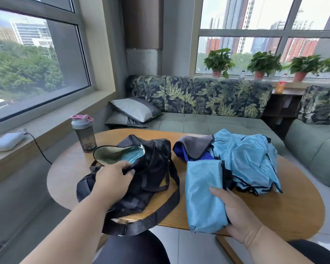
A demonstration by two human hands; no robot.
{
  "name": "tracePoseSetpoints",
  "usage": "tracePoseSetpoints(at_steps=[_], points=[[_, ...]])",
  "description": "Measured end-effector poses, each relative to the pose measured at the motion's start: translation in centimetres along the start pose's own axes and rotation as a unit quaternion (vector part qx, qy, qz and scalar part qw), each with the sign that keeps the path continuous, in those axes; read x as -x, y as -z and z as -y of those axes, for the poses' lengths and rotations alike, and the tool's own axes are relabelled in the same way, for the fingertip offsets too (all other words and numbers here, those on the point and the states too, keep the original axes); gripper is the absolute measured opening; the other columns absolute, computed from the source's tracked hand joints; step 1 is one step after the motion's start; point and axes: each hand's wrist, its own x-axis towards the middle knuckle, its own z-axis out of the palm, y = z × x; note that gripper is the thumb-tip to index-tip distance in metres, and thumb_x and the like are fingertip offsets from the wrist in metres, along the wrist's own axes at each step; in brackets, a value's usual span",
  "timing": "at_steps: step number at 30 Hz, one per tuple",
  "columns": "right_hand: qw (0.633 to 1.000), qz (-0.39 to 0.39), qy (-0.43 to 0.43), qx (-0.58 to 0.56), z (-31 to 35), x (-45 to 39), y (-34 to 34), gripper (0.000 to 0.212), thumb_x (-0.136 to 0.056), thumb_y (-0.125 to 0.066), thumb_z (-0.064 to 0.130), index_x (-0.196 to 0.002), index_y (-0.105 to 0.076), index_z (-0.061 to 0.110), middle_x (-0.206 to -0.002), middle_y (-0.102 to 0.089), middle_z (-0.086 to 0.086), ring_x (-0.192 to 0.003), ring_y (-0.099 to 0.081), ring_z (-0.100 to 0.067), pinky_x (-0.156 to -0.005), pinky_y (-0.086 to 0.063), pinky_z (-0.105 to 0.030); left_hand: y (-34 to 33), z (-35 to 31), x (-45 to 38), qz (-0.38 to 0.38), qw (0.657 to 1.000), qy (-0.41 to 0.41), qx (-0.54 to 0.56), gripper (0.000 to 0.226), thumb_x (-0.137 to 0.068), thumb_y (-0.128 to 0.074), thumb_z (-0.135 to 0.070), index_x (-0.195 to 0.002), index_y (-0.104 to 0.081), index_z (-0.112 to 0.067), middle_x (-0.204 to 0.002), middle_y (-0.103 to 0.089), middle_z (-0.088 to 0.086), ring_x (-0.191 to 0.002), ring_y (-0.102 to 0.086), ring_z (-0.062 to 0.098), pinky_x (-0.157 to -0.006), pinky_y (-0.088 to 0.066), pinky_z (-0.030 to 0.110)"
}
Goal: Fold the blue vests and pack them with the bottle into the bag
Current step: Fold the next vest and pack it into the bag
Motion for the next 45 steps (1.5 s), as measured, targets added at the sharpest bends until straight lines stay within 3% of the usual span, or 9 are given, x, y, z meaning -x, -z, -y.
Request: tracePoseSetpoints(at_steps=[6,16,20,26,36,39,42,44,45], points=[[0.998,-0.003,0.034,-0.052,2.8,1.1,-1.5,0.04,-0.093,-0.064,0.019,-0.129,-0.069,0.004,-0.124,-0.075,-0.019,-0.109,-0.074,-0.035,-0.096,-0.056,-0.047,-2.6,-3.9,2.8,0.013,0.99,-0.104,0.092,0.008,-0.097,-0.071,-0.03,-0.097,-0.076,-0.035,-0.089,-0.073,-0.021,-0.09,-0.066,0.0,-0.082,-0.048,0.019],[0.998,0.054,0.027,-0.025,5.3,1.2,-7.3,0.041,-0.096,-0.064,0.024,-0.13,-0.069,0.001,-0.126,-0.073,-0.02,-0.117,-0.071,-0.035,-0.101,-0.054,-0.047,-2.4,-5.7,3.1,0.08,0.972,-0.126,0.181,0.015,-0.098,-0.064,-0.039,-0.108,-0.075,-0.039,-0.105,-0.073,-0.027,-0.101,-0.064,-0.008,-0.092,-0.049,0.022],[0.998,0.06,0.018,0.007,5.2,0.9,-9.2,0.036,-0.103,-0.06,0.026,-0.128,-0.069,0.002,-0.122,-0.075,-0.018,-0.112,-0.074,-0.033,-0.096,-0.057,-0.044,-1.0,-1.7,-0.4,-0.098,0.99,-0.096,-0.017,0.019,-0.091,-0.069,-0.038,-0.107,-0.079,-0.037,-0.126,-0.066,-0.01,-0.124,-0.051,0.02,-0.112,-0.037,0.037],[0.995,0.051,-0.016,0.084,4.3,-0.8,-12.5,0.033,-0.104,-0.063,0.026,-0.123,-0.071,0.0,-0.114,-0.078,-0.018,-0.106,-0.076,-0.034,-0.095,-0.059,-0.046,0.2,1.0,-4.0,0.014,0.973,-0.004,-0.23,0.047,-0.092,-0.052,-0.033,-0.137,-0.064,-0.04,-0.15,-0.052,-0.008,-0.145,-0.034,0.027,-0.123,-0.023,0.046],[0.976,0.014,-0.066,0.208,0.6,-8.5,-17.8,0.022,-0.106,-0.058,0.019,-0.111,-0.072,0.002,-0.11,-0.078,-0.016,-0.103,-0.075,-0.034,-0.097,-0.059,-0.056,1.4,0.7,-5.0,-0.065,0.992,-0.045,0.096,0.076,-0.082,-0.05,0.011,-0.152,-0.055,-0.017,-0.152,-0.049,-0.004,-0.138,-0.047,0.021,-0.112,-0.037,0.027],[0.942,-0.025,-0.048,0.332,-0.3,-12.2,-18.7,0.017,-0.107,-0.048,0.016,-0.106,-0.06,0.005,-0.11,-0.07,-0.017,-0.102,-0.064,-0.029,-0.099,-0.057,-0.046,1.6,0.4,-4.8,-0.067,0.989,-0.059,0.114,0.079,-0.081,-0.047,0.016,-0.151,-0.056,-0.018,-0.149,-0.049,-0.01,-0.131,-0.047,0.01,-0.104,-0.035,0.018],[0.898,-0.071,-0.021,0.433,-0.9,-14.9,-19.4,0.048,-0.1,0.001,0.012,-0.102,-0.047,0.009,-0.096,-0.052,-0.008,-0.088,-0.049,-0.024,-0.069,-0.049,-0.027,1.5,0.3,-4.7,-0.06,0.988,-0.073,0.121,0.08,-0.081,-0.046,0.017,-0.153,-0.054,-0.018,-0.147,-0.048,-0.014,-0.121,-0.041,-0.001,-0.103,-0.032,0.013],[0.779,-0.067,-0.049,0.622,-0.8,-14.9,-20.3,0.05,-0.082,0.003,-0.002,-0.085,-0.045,0.008,-0.08,-0.036,-0.004,-0.077,-0.037,-0.021,-0.058,-0.033,-0.024,1.2,0.5,-4.6,-0.056,0.988,-0.082,0.116,0.081,-0.082,-0.046,0.017,-0.155,-0.052,-0.019,-0.148,-0.047,-0.015,-0.123,-0.04,-0.002,-0.105,-0.033,0.014],[0.641,-0.055,0.006,0.765,-1.3,-15.4,-20.4,0.041,-0.085,-0.01,-0.009,-0.084,-0.047,0.008,-0.077,-0.032,-0.003,-0.076,-0.035,-0.021,-0.062,-0.033,-0.025,1.0,0.6,-4.7,-0.055,0.988,-0.087,0.113,0.082,-0.082,-0.046,0.017,-0.155,-0.051,-0.019,-0.148,-0.046,-0.016,-0.127,-0.041,0.0,-0.107,-0.033,0.015]])
